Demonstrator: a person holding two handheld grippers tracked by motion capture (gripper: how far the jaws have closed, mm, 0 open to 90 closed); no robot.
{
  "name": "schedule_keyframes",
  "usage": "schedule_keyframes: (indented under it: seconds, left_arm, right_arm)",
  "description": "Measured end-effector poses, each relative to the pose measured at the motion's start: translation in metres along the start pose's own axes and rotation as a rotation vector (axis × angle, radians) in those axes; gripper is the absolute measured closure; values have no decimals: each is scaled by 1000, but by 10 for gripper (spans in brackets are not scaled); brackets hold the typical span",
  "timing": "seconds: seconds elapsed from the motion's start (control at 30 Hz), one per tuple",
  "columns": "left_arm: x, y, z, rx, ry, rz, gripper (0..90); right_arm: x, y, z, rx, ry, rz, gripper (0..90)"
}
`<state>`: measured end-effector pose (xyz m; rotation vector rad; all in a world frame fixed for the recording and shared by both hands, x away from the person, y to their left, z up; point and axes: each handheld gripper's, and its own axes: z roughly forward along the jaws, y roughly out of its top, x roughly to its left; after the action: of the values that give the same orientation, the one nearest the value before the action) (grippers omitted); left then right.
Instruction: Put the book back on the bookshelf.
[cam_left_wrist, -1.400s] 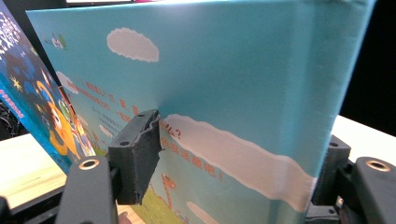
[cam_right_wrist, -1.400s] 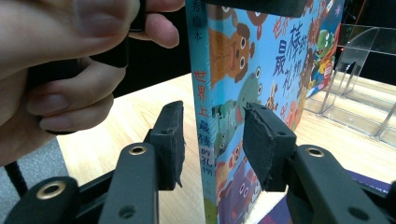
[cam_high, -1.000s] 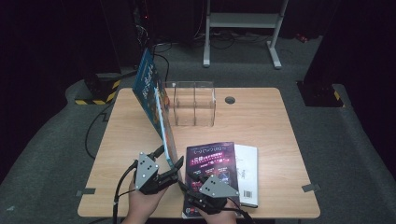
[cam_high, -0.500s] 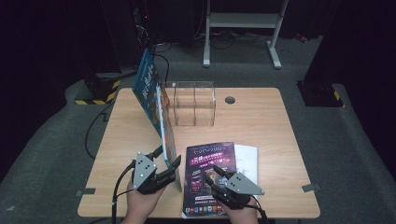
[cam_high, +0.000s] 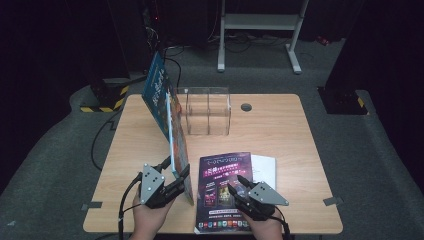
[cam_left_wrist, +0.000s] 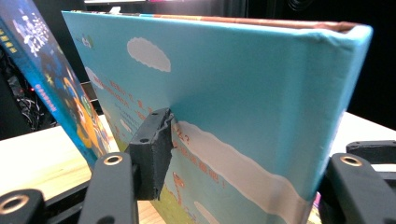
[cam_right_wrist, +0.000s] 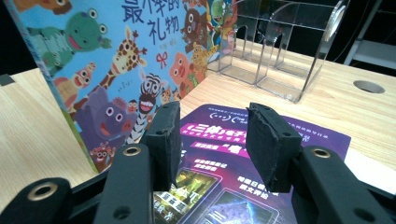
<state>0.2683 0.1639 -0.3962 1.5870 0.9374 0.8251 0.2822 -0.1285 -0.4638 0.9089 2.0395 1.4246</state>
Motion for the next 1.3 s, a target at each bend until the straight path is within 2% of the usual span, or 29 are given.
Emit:
schedule_keyframes:
  seconds: [0.43,0.67,0.87,1.2,1.3]
  left_arm:
    - [14,-1,-12,31,30,-23,458]
    - [17,-1,-16,35,56,-20,509]
    - [20,0,-18,39,80,0,539]
    - [26,2,-21,30,95,8,617]
    - [30,3,-23,26,92,-3,644]
  right_arm:
    - [-1,0,0,-2,-2,4,549]
    - [-2,0,0,-1,-1,9,549]
    - [-2,0,0,-1,1,12,549]
    - [-2,-1,1,3,2,21,550]
    - [-1,-1,2,4,5,18,550]
